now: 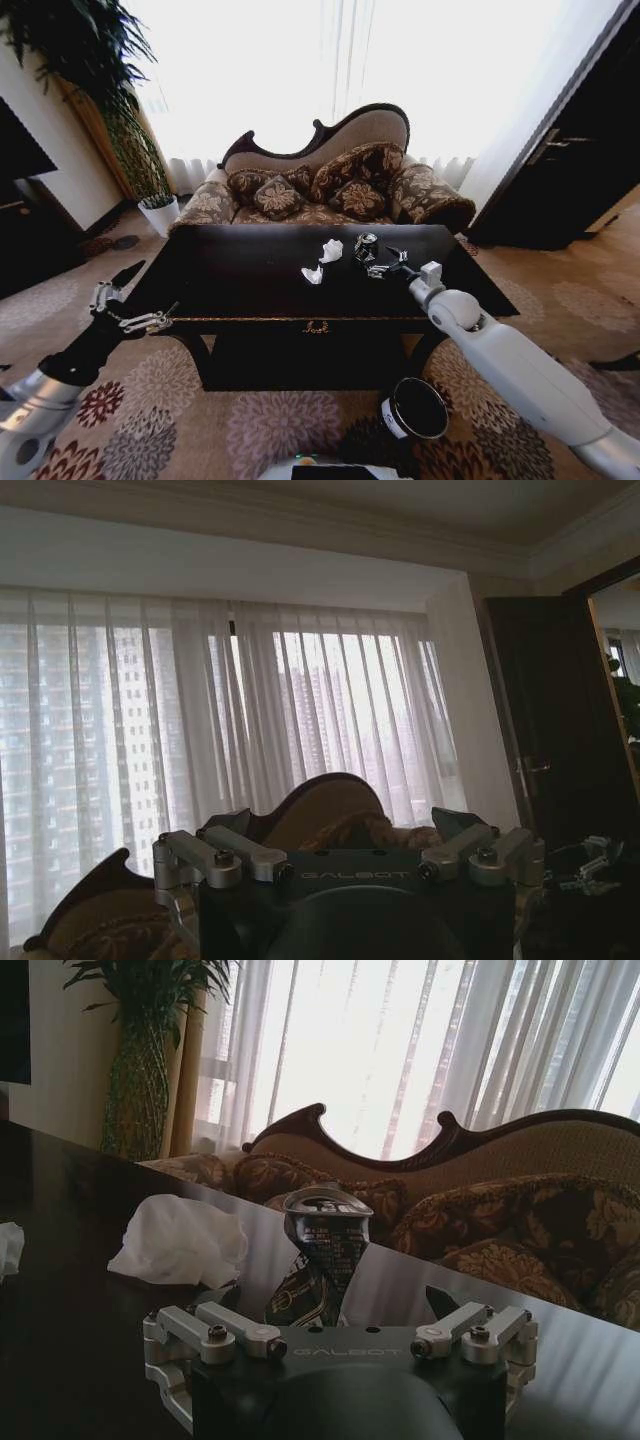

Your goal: Move to the front of the table and place the trash on the table into the trash bin.

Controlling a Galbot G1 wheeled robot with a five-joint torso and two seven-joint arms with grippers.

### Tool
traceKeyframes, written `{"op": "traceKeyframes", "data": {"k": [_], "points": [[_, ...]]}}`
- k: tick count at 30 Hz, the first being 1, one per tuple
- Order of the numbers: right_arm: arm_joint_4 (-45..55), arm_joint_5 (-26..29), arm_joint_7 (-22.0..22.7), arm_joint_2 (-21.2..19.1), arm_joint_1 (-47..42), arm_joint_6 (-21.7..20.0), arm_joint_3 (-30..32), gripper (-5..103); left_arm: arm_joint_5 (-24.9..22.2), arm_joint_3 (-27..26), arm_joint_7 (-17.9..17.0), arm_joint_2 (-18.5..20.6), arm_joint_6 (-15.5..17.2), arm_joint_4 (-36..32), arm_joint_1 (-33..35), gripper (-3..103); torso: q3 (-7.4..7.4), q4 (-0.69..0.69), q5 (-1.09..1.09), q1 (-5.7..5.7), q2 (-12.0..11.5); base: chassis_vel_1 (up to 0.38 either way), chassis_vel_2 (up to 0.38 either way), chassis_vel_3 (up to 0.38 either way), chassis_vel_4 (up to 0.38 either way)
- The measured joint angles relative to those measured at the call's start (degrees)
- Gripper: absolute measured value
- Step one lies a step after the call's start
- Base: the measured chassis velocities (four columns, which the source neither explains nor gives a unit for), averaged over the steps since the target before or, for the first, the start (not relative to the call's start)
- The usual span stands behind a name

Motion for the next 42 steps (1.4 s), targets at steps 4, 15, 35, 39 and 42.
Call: {"op": "traceKeyframes", "data": {"k": [4, 15, 35, 39, 42], "points": [[-1.32, 0.09, -0.08, 0.00, 1.86, 0.33, -1.26, 100, -0.05, -0.23, 0.00, -0.08, 0.00, -0.48, 0.50, 100, 0.00, 0.00, 0.00, 0.00, 0.00, 0.000, 0.000, 0.000, 0.000], [-4.37, 0.31, -0.08, 1.86, 7.70, 0.36, -6.53, 100, -0.05, -1.40, 0.00, -0.47, -0.03, -1.19, 1.72, 100, 0.00, 0.01, -0.01, 0.00, 0.00, 0.000, 0.000, 0.000, 0.000], [-7.63, -0.05, -2.19, 3.36, 8.94, 1.79, -8.00, 50, 0.52, -0.93, -0.11, -0.83, -0.05, -1.03, 1.69, 100, 0.00, 0.00, 0.00, 0.00, 0.00, 0.000, 0.000, 0.000, 0.000], [-7.61, -0.05, -2.41, 3.50, 8.73, 1.83, -7.83, 34, 0.52, -0.84, -0.12, -0.73, -0.05, -0.84, 1.48, 100, 0.00, 0.01, -0.01, 0.00, 0.00, 0.000, 0.000, 0.000, 0.000], [-7.44, -0.05, -2.62, 3.52, 8.29, 1.95, -7.47, 23, 0.53, -0.66, -0.13, -0.69, -0.05, -0.75, 1.32, 100, 0.00, 0.00, 0.00, 0.00, 0.00, 0.000, 0.000, 0.000, 0.000]]}}
